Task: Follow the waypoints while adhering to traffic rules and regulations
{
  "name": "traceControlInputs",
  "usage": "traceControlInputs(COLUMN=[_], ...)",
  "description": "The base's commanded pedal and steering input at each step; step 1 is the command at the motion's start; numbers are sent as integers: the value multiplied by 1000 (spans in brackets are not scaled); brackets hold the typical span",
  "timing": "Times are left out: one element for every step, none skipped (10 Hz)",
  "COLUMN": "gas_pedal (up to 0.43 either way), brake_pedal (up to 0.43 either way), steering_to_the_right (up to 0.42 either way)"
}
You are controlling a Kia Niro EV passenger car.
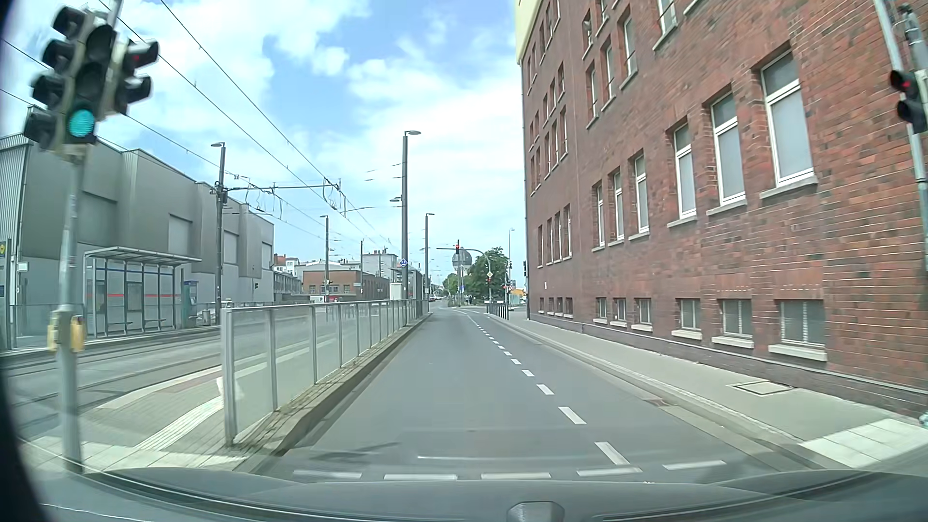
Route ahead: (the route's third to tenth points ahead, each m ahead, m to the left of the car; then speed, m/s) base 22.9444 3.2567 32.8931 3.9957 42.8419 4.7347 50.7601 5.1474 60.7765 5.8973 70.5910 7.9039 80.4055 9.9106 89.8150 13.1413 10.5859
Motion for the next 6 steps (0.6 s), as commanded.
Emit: traceControlInputs(gas_pedal=[0,0,0,0,0,0], brake_pedal=[24,18,18,37,122,183], steering_to_the_right=[-32,-32,-31,-31,-30,-29])
